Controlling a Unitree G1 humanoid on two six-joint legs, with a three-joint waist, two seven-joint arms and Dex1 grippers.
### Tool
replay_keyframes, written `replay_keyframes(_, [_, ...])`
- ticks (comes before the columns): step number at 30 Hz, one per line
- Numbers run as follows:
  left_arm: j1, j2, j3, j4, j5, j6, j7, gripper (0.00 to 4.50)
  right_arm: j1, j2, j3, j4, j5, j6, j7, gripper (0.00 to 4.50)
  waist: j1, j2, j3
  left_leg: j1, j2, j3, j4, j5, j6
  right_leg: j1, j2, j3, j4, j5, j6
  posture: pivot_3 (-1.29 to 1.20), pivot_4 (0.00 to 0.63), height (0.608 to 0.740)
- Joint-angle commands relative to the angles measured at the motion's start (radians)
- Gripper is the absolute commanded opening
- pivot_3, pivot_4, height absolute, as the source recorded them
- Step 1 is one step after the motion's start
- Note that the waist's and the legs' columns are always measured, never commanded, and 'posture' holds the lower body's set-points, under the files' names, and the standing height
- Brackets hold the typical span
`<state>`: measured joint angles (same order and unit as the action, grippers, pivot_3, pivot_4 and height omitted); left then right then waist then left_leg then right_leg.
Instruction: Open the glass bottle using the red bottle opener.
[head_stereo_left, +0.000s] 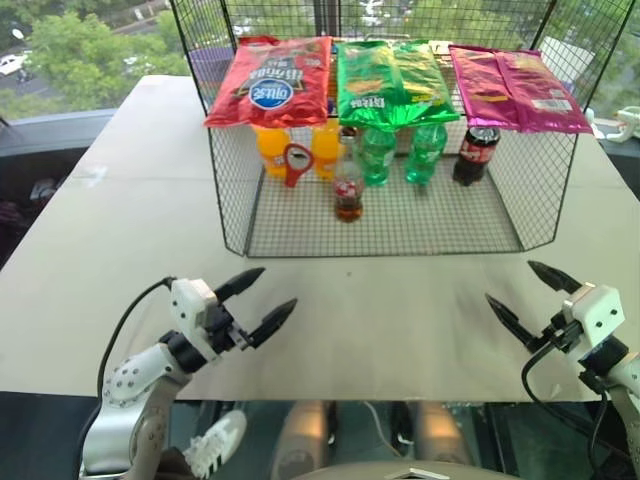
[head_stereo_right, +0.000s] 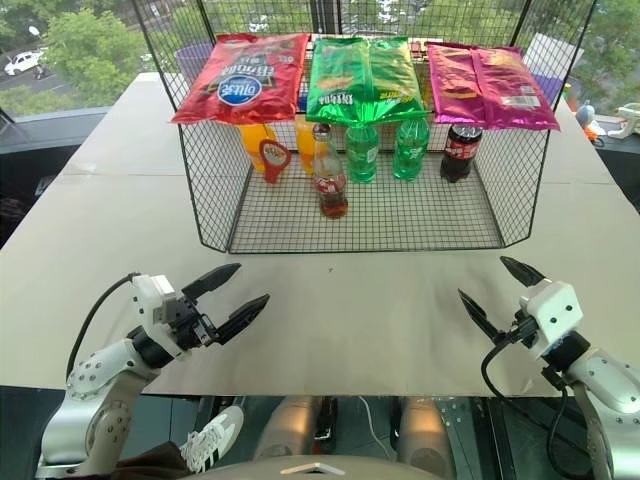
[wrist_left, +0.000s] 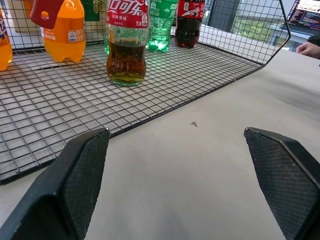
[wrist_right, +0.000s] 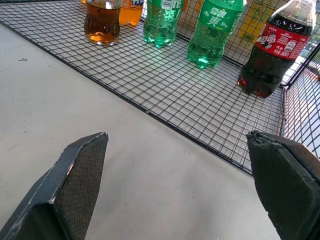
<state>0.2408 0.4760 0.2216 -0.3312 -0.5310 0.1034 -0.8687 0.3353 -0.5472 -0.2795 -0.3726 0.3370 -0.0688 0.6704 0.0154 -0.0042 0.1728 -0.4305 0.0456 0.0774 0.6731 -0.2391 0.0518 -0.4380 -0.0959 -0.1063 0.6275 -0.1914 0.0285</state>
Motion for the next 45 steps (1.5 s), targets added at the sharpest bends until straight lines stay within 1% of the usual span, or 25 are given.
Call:
replay_keyframes(1, [-0.034, 0.001, -0.003, -0.031, -0.007, 0.004, 0.025, 4.46, -0.014, 0.008, -0.025, -0.006, 0.022, -0.04, 0.009, 4.5, 0.0, 0.0, 0.0, 0.0, 0.0, 0.0, 0.0, 0.0, 0.0, 0.0, 0.0, 0.0, 0.0, 0.0, 0.0, 0.0, 0.15, 0.74])
replay_keyframes(5, [-0.101, -0.008, -0.006, -0.024, -0.019, 0.05, 0.072, 4.46, -0.023, 0.03, -0.006, -0.049, 0.047, -0.083, 0.033, 4.5, 0.001, 0.001, -0.001, 0.0, 0.0, -0.003, 0.002, 0.0, 0.0, 0.002, 0.003, 0.001, 0.0, 0.0, 0.0, 0.0, 0.15, 0.74])
replay_keyframes(7, [-0.127, -0.012, -0.007, -0.026, -0.03, 0.078, 0.093, 4.46, -0.019, 0.033, 0.002, -0.101, 0.091, -0.071, 0.048, 4.5, 0.0, 0.001, -0.001, 0.002, 0.0, -0.003, 0.003, 0.0, 0.0, 0.005, 0.005, 0.004, 0.0, 0.0, 0.0, 0.0, 0.15, 0.74])
replay_keyframes(12, [-0.191, -0.014, -0.019, -0.044, -0.064, 0.137, 0.118, 4.46, -0.023, 0.01, 0.02, -0.261, 0.207, 0.012, 0.05, 4.5, 0.0, 0.001, -0.001, 0.003, 0.001, -0.003, 0.003, 0.0, 0.0, 0.005, 0.008, 0.007, 0.001, 0.0, 0.0, 0.0, 0.15, 0.74])
replay_keyframes(15, [-0.271, -0.031, -0.035, -0.047, -0.041, 0.17, 0.196, 4.46, -0.041, -0.014, 0.035, -0.369, 0.262, 0.07, 0.029, 4.5, 0.002, 0.001, -0.001, 0.003, 0.001, -0.003, 0.003, 0.0, 0.0, 0.005, 0.009, 0.009, 0.001, 0.0, 0.0, 0.0, 0.15, 0.74])
replay_keyframes(17, [-0.313, -0.04, -0.046, -0.046, -0.041, 0.189, 0.222, 4.46, -0.058, -0.02, 0.036, -0.411, 0.279, 0.09, 0.013, 4.5, 0.002, 0.0, -0.002, 0.003, 0.001, -0.004, 0.005, 0.0, 0.0, 0.006, 0.009, 0.01, 0.001, 0.0, 0.0, 0.0, 0.15, 0.74])
replay_keyframes(19, [-0.373, -0.05, -0.048, -0.042, -0.049, 0.251, 0.287, 4.46, -0.074, -0.028, 0.028, -0.448, 0.307, 0.111, 0.001, 4.5, 0.003, 0.0, -0.002, 0.003, 0.0, -0.004, 0.005, 0.0, 0.0, 0.006, 0.01, 0.01, 0.001, 0.0, 0.0, 0.0, 0.15, 0.74])
replay_keyframes(22, [-0.435, -0.061, -0.056, -0.045, -0.06, 0.293, 0.32, 4.46, -0.094, -0.044, 0.018, -0.48, 0.334, 0.144, -0.015, 4.5, 0.002, -0.001, -0.002, 0.003, -0.001, -0.004, 0.005, 0.0, 0.0, 0.006, 0.01, 0.012, 0.001, 0.0, 0.0, 0.0, 0.15, 0.74])
replay_keyframes(25, [-0.508, -0.076, -0.067, -0.012, -0.004, 0.322, 0.406, 4.46, -0.102, -0.06, 0.025, -0.489, 0.323, 0.171, -0.024, 4.5, 0.002, -0.002, -0.002, 0.002, -0.004, -0.004, 0.005, 0.0, 0.0, 0.006, 0.01, 0.012, 0.001, 0.0, 0.0, 0.0, 0.15, 0.74])
replay_keyframes(29, [-0.554, -0.084, -0.069, 0.014, 0.049, 0.325, 0.471, 4.46, -0.104, -0.063, 0.028, -0.488, 0.31, 0.189, -0.035, 4.5, 0.002, -0.003, -0.002, 0.003, -0.004, -0.004, 0.006, 0.0, 0.0, 0.007, 0.011, 0.012, 0.003, 0.0, 0.0, 0.0, 0.15, 0.74])
replay_keyframes(38, [-0.604, -0.099, -0.075, 0.049, 0.135, 0.308, 0.539, 4.46, -0.094, -0.052, 0.031, -0.485, 0.285, 0.196, -0.042, 4.5, 0.003, -0.003, -0.002, 0.003, -0.004, -0.004, 0.007, 0.0, 0.0, 0.007, 0.011, 0.013, 0.003, 0.0, 0.0, 0.0, 0.15, 0.74])
replay_keyframes(45, [-0.671, -0.117, -0.107, 0.111, 0.204, 0.293, 0.555, 4.46, -0.087, -0.043, 0.034, -0.479, 0.266, 0.188, -0.044, 4.5, 0.004, -0.003, -0.002, 0.002, -0.004, -0.005, 0.011, 0.0, 0.0, 0.007, 0.01, 0.013, 0.006, 0.0, 0.0, 0.0, 0.15, 0.74])
